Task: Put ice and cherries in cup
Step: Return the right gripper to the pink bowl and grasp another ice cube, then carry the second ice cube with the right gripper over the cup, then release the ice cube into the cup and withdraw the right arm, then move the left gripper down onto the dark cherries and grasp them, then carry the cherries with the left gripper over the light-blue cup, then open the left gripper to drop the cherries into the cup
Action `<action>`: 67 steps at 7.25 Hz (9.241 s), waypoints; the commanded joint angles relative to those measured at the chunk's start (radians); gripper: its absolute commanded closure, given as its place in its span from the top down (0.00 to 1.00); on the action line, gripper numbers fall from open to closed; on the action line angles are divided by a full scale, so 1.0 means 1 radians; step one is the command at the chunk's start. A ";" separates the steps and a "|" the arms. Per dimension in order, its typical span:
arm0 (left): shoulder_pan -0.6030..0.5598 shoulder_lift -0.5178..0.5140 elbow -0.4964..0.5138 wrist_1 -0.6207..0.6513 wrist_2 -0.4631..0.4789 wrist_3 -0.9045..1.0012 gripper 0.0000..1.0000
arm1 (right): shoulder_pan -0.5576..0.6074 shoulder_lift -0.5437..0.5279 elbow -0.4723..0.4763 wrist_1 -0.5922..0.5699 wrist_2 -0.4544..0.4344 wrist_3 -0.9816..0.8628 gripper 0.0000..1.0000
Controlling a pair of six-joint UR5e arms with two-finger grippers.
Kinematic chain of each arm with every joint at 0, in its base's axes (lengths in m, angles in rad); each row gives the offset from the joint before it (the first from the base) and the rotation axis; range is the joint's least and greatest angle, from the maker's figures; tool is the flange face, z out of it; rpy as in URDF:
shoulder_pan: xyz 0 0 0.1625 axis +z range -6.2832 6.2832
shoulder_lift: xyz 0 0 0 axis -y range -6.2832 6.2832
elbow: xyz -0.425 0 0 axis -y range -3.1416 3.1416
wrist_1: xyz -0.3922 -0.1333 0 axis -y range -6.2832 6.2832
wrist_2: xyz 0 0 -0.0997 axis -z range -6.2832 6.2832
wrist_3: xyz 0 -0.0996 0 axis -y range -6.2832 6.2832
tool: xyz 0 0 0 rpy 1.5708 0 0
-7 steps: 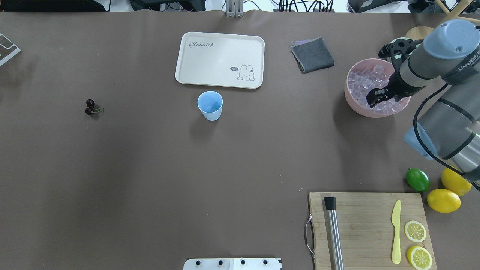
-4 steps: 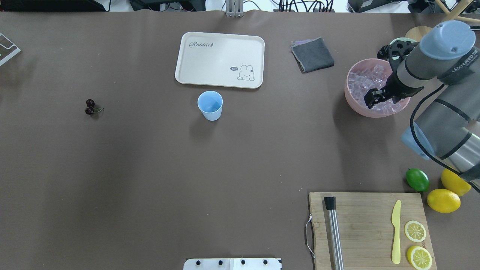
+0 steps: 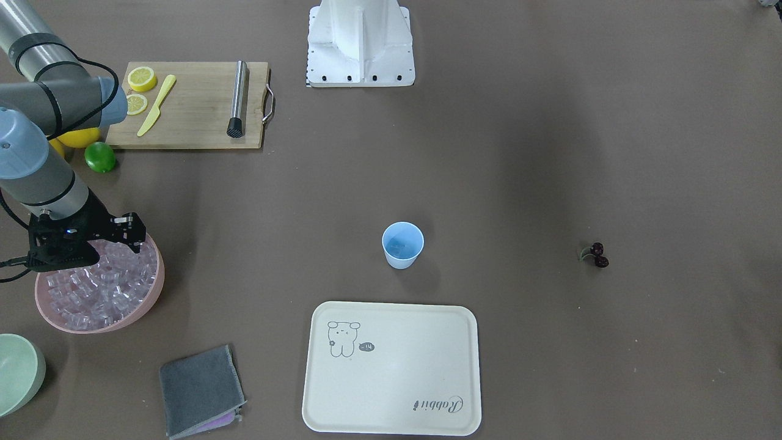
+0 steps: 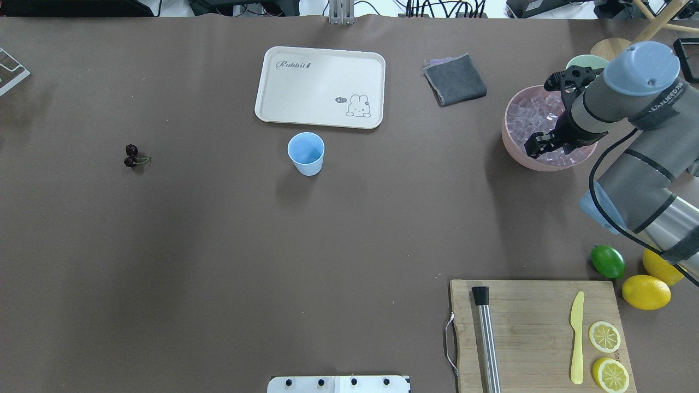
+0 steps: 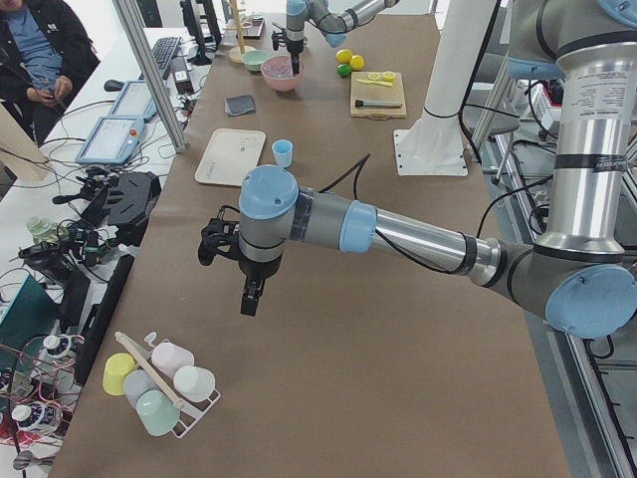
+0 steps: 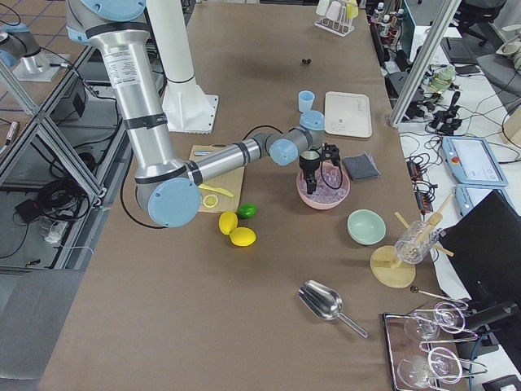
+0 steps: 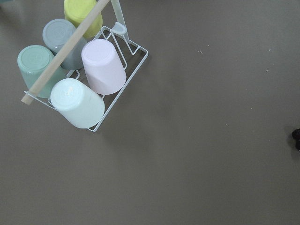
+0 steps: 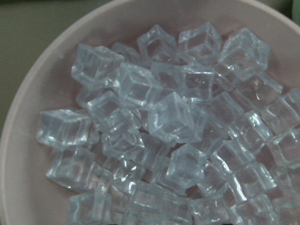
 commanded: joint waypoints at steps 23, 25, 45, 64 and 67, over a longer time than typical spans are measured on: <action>-0.008 0.046 0.038 -0.041 0.000 0.003 0.98 | -0.363 0.802 -0.444 -0.063 -0.245 0.634 0.99; 0.003 0.043 0.058 -0.124 0.000 0.000 0.98 | -0.308 0.717 -0.316 -0.076 -0.215 0.574 0.99; 0.761 -0.259 0.392 -0.669 0.273 -0.888 0.00 | 0.700 -0.351 0.106 -0.120 0.385 -0.675 0.99; 0.653 -0.510 0.178 -0.307 0.072 -1.104 0.98 | 0.703 -0.358 0.103 -0.129 0.387 -0.675 0.99; 0.297 -0.263 0.179 -0.179 -0.041 -0.469 0.98 | 0.703 -0.345 0.096 -0.131 0.309 -0.673 0.99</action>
